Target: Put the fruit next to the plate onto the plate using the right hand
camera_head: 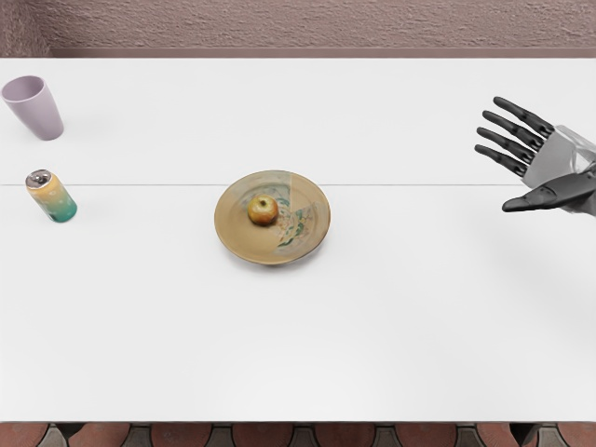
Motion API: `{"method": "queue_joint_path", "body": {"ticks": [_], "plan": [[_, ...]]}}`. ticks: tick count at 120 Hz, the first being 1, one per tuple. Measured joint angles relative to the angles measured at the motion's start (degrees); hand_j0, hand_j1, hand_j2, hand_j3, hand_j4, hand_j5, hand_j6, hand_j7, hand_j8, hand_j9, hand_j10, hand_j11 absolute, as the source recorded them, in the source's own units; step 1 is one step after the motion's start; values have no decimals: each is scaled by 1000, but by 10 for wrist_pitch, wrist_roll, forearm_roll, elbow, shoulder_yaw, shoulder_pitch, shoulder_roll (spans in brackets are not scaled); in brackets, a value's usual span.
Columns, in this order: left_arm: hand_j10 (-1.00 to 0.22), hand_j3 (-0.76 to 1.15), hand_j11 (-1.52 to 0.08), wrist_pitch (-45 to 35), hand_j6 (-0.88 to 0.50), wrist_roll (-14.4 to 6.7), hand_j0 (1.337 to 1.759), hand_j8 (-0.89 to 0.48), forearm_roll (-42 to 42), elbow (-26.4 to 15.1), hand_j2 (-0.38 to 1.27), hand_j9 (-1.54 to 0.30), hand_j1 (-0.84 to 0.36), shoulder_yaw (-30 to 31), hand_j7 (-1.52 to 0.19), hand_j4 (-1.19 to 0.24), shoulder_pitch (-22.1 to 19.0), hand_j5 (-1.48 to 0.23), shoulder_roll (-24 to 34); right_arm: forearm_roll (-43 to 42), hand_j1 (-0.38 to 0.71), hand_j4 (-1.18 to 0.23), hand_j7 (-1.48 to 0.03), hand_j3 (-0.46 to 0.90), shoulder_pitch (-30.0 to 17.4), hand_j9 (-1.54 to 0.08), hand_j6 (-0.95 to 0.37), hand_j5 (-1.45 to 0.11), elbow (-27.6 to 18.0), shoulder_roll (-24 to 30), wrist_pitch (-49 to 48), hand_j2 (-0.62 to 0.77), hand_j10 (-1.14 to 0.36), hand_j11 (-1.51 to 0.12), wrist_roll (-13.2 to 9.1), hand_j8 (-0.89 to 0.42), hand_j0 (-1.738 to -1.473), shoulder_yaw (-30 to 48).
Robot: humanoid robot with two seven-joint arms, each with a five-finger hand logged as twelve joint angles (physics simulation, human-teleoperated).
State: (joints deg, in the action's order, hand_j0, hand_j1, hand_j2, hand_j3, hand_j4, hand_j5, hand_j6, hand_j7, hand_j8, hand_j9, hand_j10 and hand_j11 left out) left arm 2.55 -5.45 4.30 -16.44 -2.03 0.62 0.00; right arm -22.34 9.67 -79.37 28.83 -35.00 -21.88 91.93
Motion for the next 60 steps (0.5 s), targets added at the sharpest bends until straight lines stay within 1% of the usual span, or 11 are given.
{"method": "queue_joint_path", "body": {"ticks": [60], "plan": [[0, 0, 0, 0, 0, 0, 1658, 0, 0, 0, 0, 0, 349, 0, 0, 0, 0, 0, 0, 0, -312, -30, -40, 0, 0, -40, -30, -40, 0, 0, 0, -5, -30, -40, 0, -30, -1658, 0]]}}
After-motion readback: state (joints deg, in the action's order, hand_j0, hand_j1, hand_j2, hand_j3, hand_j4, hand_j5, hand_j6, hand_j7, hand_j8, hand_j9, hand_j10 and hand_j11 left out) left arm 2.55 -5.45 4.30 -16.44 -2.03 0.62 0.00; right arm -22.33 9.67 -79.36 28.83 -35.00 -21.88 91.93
